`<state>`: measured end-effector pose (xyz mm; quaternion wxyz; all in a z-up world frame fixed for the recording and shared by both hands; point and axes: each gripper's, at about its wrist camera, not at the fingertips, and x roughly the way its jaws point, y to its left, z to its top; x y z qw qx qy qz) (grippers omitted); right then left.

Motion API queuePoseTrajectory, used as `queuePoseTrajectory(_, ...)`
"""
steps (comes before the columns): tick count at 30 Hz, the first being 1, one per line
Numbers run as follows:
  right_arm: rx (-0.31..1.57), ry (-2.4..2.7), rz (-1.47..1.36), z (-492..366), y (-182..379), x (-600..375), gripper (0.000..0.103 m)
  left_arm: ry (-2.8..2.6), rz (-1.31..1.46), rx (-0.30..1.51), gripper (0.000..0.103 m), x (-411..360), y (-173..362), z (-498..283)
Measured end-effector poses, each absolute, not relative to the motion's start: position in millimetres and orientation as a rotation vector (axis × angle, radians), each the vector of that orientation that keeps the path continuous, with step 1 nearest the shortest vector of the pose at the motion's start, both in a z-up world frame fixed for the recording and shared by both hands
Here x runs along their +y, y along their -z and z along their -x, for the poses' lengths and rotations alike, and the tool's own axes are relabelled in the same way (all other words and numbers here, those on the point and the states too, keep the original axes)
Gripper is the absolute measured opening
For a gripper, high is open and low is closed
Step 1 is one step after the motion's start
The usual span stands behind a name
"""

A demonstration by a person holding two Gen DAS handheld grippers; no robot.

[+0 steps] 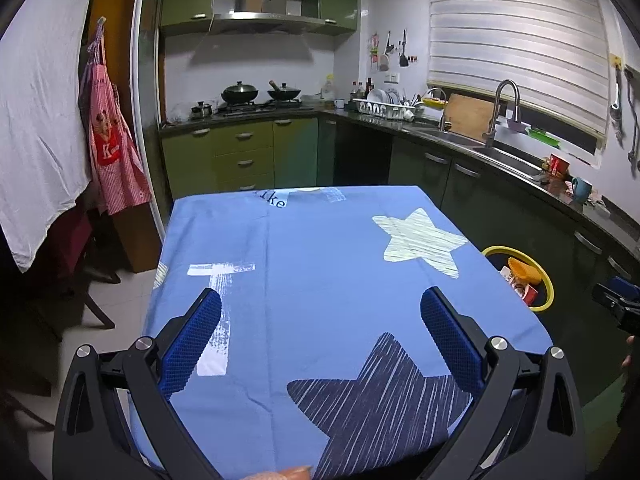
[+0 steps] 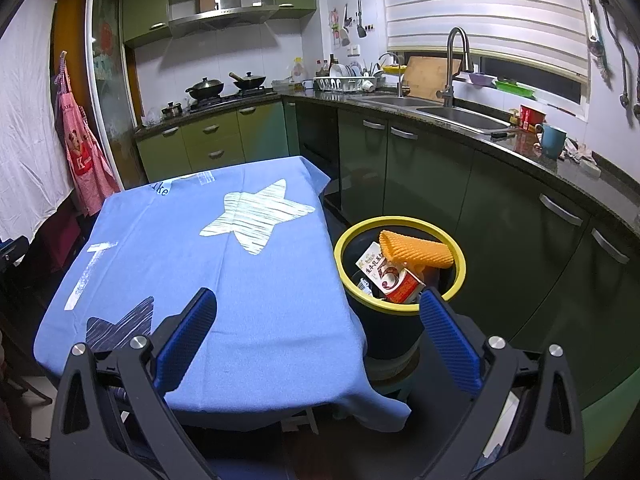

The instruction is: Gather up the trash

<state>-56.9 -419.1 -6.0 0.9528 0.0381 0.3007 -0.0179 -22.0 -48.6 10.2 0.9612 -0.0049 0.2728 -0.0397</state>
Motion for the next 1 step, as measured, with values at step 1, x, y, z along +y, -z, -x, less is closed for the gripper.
queuePoseTrajectory(1, 0.613, 0.037, -0.076, 56.3, 7.1, -418.9, 0.097, 0.081, 0.012, 0.557, 0.098, -47.7, -9.7, 20.0)
